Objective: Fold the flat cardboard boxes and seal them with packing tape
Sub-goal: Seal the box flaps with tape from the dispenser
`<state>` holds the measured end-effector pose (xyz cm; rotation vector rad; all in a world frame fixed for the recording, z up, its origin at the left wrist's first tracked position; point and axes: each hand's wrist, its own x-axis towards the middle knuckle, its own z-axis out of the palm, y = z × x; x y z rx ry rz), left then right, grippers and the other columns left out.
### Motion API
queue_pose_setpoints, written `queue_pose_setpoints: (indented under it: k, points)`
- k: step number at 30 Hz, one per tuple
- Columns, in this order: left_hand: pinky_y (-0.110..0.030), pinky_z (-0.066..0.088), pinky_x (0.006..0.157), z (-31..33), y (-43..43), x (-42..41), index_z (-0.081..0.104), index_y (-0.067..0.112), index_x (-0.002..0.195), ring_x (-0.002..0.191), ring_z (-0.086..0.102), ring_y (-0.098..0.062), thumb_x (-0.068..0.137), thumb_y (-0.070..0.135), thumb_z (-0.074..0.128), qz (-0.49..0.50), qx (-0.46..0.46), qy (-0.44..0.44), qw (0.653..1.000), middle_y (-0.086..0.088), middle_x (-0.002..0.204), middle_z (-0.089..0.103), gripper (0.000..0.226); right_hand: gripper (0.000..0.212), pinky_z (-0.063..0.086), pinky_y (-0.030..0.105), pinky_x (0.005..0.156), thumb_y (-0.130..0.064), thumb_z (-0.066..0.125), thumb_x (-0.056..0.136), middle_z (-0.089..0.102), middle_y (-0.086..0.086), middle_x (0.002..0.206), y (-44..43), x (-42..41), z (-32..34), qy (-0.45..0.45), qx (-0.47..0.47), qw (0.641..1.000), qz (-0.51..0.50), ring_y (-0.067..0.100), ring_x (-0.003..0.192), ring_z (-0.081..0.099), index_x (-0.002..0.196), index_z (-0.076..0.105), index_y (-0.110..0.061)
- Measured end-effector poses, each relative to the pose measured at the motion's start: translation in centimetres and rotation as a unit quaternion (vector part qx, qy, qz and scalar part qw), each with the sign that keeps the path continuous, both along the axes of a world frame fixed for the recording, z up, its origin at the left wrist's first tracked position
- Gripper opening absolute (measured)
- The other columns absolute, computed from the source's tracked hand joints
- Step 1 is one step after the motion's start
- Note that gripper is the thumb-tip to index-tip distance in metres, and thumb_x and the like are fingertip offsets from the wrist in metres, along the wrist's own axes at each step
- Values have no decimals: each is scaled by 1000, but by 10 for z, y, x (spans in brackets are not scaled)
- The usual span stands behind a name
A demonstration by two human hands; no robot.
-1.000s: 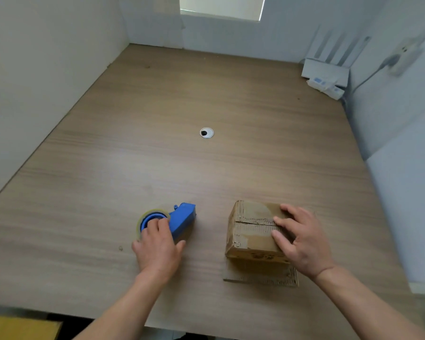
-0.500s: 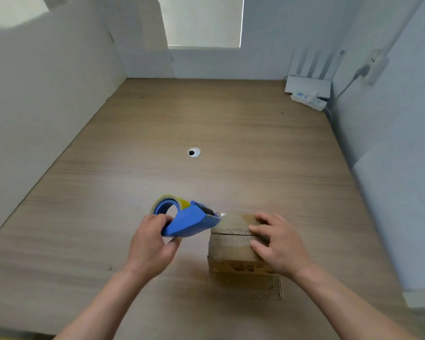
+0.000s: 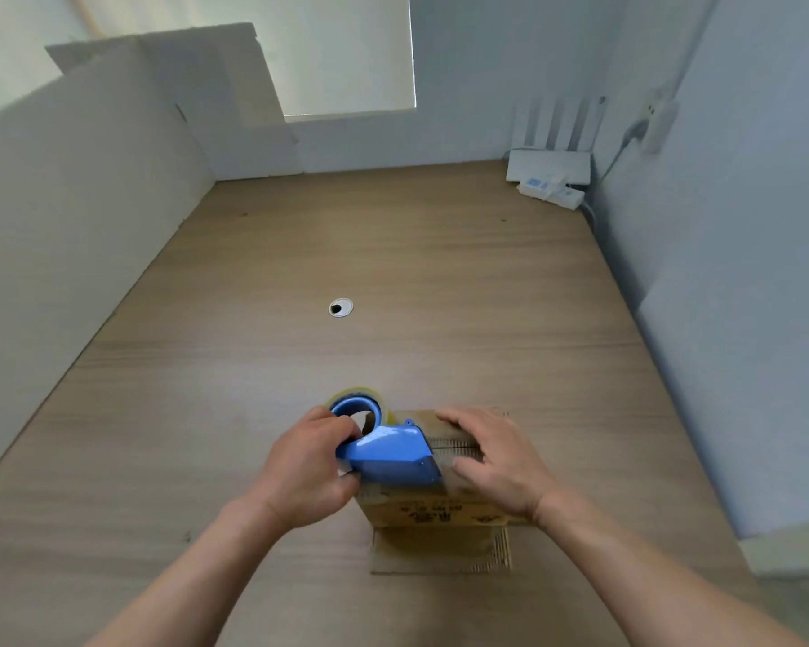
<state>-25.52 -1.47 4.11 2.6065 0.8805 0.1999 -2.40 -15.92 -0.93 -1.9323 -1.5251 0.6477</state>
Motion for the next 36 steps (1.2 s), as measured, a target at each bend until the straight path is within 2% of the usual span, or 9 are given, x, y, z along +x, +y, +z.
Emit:
queue_pose_setpoints:
  k: [4,8,13,17,21,27,30,33,36]
  points:
    - [-35,51,69,2,4,4,64,23,85,88,53,-13,59,31,63,-7,-8,25,1000,11,82,55,28,65,32,38,114,-65,41,76,53,-13,145,0,-2,-2,4,-8,1000,-11,8,135,45,131,62,-38]
    - [-33,50,70,7,8,10,64,25,90,90,49,-10,64,33,62,-28,-4,64,998,13,82,52,27,61,32,32,111,-70,38,77,56,-11,143,3,-3,-6,16,-6,999,-34,6,133,48,113,75,-36]
    - [-32,49,67,18,13,16,59,29,86,84,45,-5,63,62,60,-67,20,109,992,15,81,52,40,51,38,31,103,-62,41,84,64,-9,134,4,-3,-12,4,28,998,-49,11,122,58,86,78,-26]
    - [-22,38,58,22,30,2,50,35,77,75,44,-6,66,67,66,-77,38,152,985,18,75,47,37,49,38,29,103,-56,41,89,69,-7,124,3,-3,-16,-10,57,997,-56,6,116,59,87,77,-22]
    - [-28,46,63,24,50,-22,53,36,77,69,49,-6,57,76,54,-29,11,174,984,17,79,49,44,47,34,22,101,-52,38,92,70,-9,117,0,-7,-17,-9,65,995,-68,-8,109,48,83,70,-19]
    - [-27,44,61,36,66,-35,46,39,67,69,52,-7,54,74,51,-15,-17,201,979,14,78,54,38,47,47,26,90,-47,37,89,70,-7,106,1,-5,-12,67,88,984,-138,7,101,61,100,72,-18]
    - [-28,37,55,49,65,-23,51,30,66,62,53,-9,54,74,47,-9,-32,198,980,7,66,57,46,40,51,32,79,-46,42,86,72,-6,91,7,-6,-12,120,111,967,-195,8,88,64,81,70,-17]
    - [-32,33,55,65,63,8,51,20,63,56,48,-14,61,79,47,-4,-40,198,979,4,58,53,59,37,49,41,62,-40,54,85,66,5,70,11,-6,-10,162,133,943,-258,24,70,61,62,53,-12]
    - [-32,30,56,71,61,39,49,18,64,59,46,-17,77,72,61,-3,-44,235,971,1,63,50,56,36,49,44,64,-35,59,83,67,14,71,9,-6,-9,192,167,917,-306,34,72,62,60,51,-8]
